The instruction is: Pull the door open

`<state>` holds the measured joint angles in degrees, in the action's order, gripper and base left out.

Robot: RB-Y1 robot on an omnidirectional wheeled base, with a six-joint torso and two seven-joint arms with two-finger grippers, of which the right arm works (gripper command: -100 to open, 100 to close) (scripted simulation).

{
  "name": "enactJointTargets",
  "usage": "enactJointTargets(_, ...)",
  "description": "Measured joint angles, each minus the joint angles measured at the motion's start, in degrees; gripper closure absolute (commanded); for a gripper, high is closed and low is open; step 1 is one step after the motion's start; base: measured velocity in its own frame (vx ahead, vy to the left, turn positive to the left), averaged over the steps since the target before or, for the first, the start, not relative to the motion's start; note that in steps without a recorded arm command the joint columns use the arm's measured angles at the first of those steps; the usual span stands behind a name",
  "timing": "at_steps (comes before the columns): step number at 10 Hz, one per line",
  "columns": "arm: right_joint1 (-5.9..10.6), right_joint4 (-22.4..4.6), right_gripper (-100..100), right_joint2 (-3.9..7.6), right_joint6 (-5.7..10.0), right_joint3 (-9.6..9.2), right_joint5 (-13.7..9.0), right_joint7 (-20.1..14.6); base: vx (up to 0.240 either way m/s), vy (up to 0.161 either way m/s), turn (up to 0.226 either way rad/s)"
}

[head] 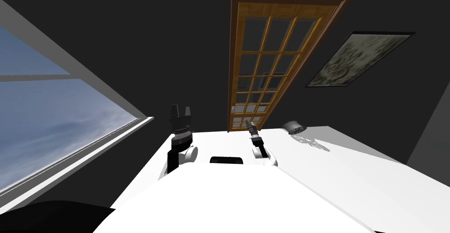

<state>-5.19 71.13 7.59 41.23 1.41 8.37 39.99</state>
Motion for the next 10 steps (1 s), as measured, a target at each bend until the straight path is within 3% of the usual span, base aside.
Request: enactJointTargets(10,5.21,-14.2,-100,0.35,4.50,-0.66,2.8,9.7,0.107,0.034,-0.017)
